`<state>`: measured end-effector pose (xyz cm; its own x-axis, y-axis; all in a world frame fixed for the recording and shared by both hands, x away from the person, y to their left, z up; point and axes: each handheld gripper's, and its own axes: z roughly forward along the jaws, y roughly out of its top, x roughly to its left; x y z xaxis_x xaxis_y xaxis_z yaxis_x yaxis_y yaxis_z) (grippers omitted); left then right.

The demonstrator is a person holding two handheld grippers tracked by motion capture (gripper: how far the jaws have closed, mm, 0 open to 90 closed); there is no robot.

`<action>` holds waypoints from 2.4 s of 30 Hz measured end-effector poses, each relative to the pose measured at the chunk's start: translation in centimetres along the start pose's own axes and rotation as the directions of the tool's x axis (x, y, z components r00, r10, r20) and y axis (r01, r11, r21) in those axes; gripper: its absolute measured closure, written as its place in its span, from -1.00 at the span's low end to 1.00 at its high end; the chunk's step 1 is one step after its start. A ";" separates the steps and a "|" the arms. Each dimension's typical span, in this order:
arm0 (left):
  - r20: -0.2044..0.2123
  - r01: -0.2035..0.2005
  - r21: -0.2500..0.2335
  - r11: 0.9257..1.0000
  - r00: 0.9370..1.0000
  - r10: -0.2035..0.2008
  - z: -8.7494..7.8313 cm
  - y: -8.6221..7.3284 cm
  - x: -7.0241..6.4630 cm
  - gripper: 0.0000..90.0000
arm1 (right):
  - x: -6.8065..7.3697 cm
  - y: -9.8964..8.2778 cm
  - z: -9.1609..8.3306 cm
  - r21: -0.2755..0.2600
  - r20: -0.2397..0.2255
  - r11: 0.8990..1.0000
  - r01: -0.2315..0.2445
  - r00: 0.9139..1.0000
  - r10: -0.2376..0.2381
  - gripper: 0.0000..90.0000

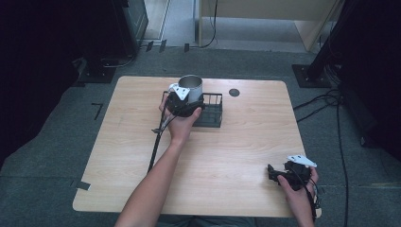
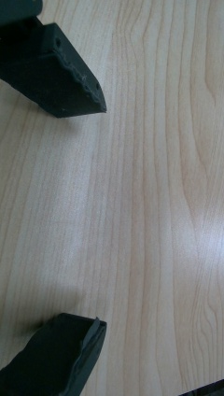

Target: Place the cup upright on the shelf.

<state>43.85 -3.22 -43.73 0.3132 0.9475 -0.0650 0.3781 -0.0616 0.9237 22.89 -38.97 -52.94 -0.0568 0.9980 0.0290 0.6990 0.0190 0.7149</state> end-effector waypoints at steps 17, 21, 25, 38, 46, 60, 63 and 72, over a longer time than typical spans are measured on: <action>-0.014 -0.088 0.180 0.980 0.996 0.092 0.9 -1.0 -0.6 -0.81 | 0.0 0.0 0.0 0.000 0.000 1.000 -0.001 1.000 0.001 -1.00; -0.013 -0.076 0.204 0.976 0.997 0.081 0.7 -0.8 -0.4 -0.82 | 0.0 0.0 0.0 0.000 0.000 1.000 -0.001 1.000 0.001 -1.00; 0.000 -0.053 0.194 0.979 0.999 0.054 0.3 -0.3 -0.2 -0.97 | 0.0 0.0 0.0 0.000 0.000 1.000 0.000 1.000 0.000 -1.00; 0.058 -0.064 0.215 0.975 0.997 0.053 -2.4 0.0 0.7 -1.00 | 0.0 0.0 0.0 0.000 0.000 1.000 0.000 1.000 0.000 -1.00; 0.079 -0.061 0.195 0.979 0.996 0.047 -4.7 -1.6 1.5 -1.00 | 0.0 0.0 0.0 0.000 0.000 1.000 0.000 1.000 0.000 -1.00; 0.100 -0.062 0.126 0.990 0.994 0.049 -10.0 -3.9 3.7 -1.00 | 0.0 0.0 0.0 0.000 0.000 1.000 0.000 1.000 0.000 -1.00; 0.107 -0.061 0.117 0.991 0.993 0.048 -11.3 -4.8 4.7 -1.00 | 0.0 0.0 0.0 0.000 0.000 1.000 0.002 1.000 -0.002 -1.00; 0.080 -0.076 0.109 0.991 0.995 0.067 -14.5 -6.7 6.7 -1.00 | 0.0 0.0 0.0 0.000 0.000 1.000 0.002 1.000 -0.002 -1.00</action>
<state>30.80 8.14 -44.87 0.4066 0.9130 -0.0327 0.4461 -0.1672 0.8792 22.88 -38.98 -52.94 -0.0579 0.9979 0.0275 0.6991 0.0208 0.7147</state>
